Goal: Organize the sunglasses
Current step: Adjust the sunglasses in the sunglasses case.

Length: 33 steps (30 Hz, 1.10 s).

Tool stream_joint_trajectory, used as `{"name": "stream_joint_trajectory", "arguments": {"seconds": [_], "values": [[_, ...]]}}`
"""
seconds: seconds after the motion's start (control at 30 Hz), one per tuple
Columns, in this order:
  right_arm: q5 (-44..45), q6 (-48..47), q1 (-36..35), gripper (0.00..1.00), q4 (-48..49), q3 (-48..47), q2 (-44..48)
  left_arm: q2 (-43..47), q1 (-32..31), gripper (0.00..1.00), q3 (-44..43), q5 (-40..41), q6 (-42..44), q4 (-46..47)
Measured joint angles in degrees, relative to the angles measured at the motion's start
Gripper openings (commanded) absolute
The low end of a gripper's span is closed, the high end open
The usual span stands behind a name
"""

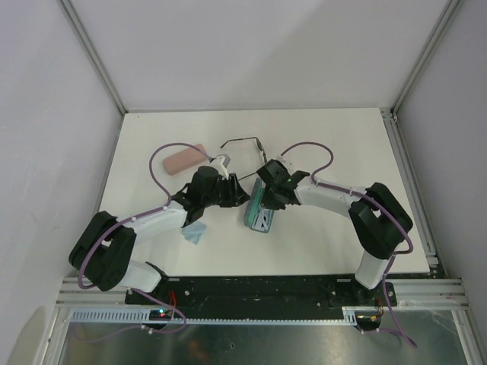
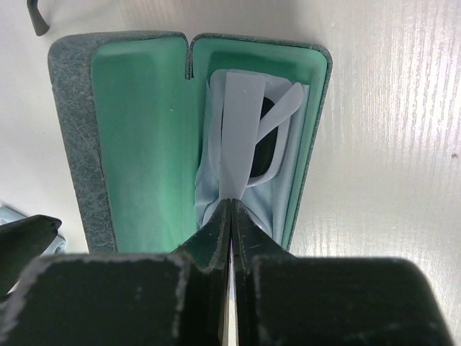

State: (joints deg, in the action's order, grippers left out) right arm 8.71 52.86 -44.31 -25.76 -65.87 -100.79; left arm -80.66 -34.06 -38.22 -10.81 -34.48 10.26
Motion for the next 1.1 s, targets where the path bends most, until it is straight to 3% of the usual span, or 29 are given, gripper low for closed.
{"name": "stream_joint_trajectory", "arguments": {"seconds": [0.47,0.83,1.1], "values": [[0.7,-1.1,-2.8,0.01,-2.5,0.5,4.4,-1.0,-1.5,0.41,0.0,-0.4,0.0,0.4],[-8.9,0.0,-4.0,0.00,7.7,12.1,8.1,-1.1,-1.8,0.38,0.0,-0.4,0.0,0.8],[-12.2,0.3,-4.3,0.00,11.6,14.1,8.3,-1.4,-2.1,0.36,-0.3,-0.4,0.0,1.1]]}}
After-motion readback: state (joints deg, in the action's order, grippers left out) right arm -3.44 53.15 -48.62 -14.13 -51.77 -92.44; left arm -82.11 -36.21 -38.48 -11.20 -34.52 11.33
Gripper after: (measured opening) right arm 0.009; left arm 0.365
